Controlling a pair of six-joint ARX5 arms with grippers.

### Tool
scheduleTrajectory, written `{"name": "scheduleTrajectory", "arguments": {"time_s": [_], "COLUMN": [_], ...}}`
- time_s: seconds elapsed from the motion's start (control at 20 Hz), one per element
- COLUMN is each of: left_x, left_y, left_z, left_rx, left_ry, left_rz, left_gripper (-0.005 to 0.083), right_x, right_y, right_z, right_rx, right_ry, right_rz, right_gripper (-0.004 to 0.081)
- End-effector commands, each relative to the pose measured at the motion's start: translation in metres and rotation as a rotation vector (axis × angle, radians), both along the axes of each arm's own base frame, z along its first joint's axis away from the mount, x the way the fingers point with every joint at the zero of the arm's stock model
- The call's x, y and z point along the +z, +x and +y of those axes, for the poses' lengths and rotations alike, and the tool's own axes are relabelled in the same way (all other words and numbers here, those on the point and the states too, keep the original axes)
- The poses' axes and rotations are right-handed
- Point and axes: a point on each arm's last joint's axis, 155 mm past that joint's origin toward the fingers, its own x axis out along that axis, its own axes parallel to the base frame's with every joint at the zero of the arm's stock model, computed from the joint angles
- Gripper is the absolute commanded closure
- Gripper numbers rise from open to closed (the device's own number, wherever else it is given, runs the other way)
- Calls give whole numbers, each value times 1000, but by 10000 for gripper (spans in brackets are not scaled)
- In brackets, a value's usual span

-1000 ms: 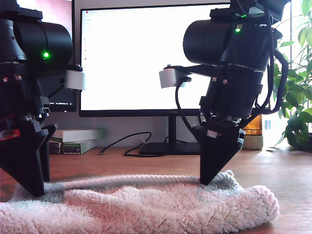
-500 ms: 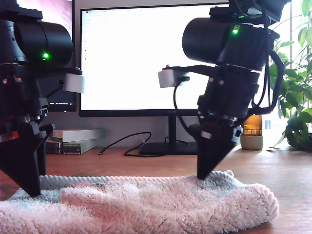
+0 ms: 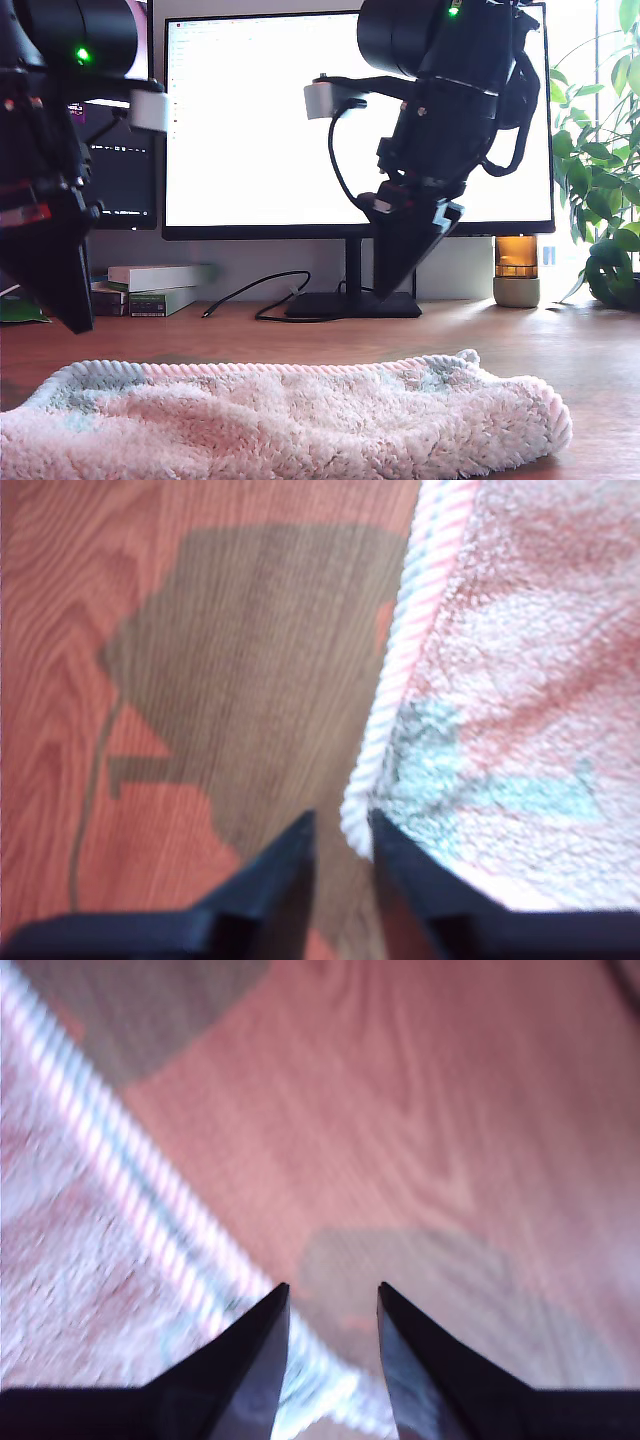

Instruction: Fold the tea towel to a neat square and place it to the right

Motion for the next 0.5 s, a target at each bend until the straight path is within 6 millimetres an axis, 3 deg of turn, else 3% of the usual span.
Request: {"name": "scheduleTrajectory", "arguments": {"time_s": [0.0, 0.05, 0.15, 0.3, 0.45], "left_x": [4, 6, 8, 13, 31], "left_y": [0, -1, -3, -5, 1], "left_z": [0, -2, -6, -17, -34], "left_rx": [27, 41, 51, 73, 77], "left_ry": [-19, -33, -67, -138, -246], "left_rz": [-4, -3, 12, 28, -8], "left_gripper": [758, 800, 797, 797, 797], "right_x": [-1, -2, -3, -3, 0], "right_y": [-1, -3, -5, -7, -10], "right_z": [-2, -3, -5, -3, 3], "right_rx": [-7, -6, -11, -54, -86], "right_ry": [-5, -11, -16, 15, 62], "right_rz": [11, 19, 32, 53, 84], "right_gripper": [547, 599, 755, 781, 781]}}
